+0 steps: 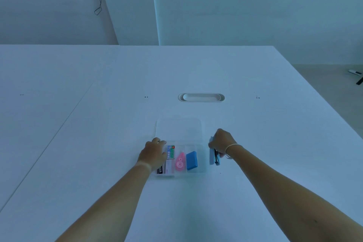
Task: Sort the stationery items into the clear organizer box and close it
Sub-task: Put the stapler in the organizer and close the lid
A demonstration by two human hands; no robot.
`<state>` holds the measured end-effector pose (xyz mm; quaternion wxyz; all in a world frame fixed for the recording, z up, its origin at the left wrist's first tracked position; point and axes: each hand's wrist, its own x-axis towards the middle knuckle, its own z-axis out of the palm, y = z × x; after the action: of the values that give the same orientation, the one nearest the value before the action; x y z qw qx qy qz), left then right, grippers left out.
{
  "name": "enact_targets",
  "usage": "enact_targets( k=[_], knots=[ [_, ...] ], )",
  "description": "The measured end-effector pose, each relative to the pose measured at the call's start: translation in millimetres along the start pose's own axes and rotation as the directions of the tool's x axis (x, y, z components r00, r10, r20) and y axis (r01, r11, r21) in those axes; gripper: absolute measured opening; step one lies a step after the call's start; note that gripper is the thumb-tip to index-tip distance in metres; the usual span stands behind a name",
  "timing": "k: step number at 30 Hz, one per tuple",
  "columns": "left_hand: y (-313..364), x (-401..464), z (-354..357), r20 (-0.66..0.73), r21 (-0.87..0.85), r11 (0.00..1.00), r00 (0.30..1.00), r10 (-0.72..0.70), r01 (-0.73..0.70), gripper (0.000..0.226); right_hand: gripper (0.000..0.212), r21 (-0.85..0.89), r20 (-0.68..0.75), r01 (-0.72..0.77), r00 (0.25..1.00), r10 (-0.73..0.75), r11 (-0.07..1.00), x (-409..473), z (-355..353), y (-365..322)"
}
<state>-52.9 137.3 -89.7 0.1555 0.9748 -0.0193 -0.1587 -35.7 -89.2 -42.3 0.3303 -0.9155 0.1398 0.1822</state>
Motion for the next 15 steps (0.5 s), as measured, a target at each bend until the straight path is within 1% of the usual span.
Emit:
enact_targets(
  k=[2,6,12,15],
  knots=[
    [-0.7,0.6,1.0,0.010,-0.003,1.000,1.000,-0.004,0.004,0.049,0.019,0.025,0.002,0.026,1.000,-0.026,0.999,1.5,5.7,-8.8],
    [-2.5,2.2,1.6,0.021,-0.003,1.000,1.000,-0.007,0.007,0.050,0.028,0.011,0.011,0.052,0.999,-0.052,0.999,5.4,22.0,-15.9],
    [-5.1,4.1,1.4,0.021,-0.031,0.999,1.000,-0.011,0.011,0.051,0.023,-0.091,-0.016,0.065,0.998,-0.066,0.994,12.4,40.3,-9.8],
    [-5.4,4.5,1.2,0.018,-0.040,0.999,1.000,-0.014,0.015,0.050,0.019,-0.177,0.001,0.093,0.996,-0.094,0.980,15.9,46.8,-8.3]
  ],
)
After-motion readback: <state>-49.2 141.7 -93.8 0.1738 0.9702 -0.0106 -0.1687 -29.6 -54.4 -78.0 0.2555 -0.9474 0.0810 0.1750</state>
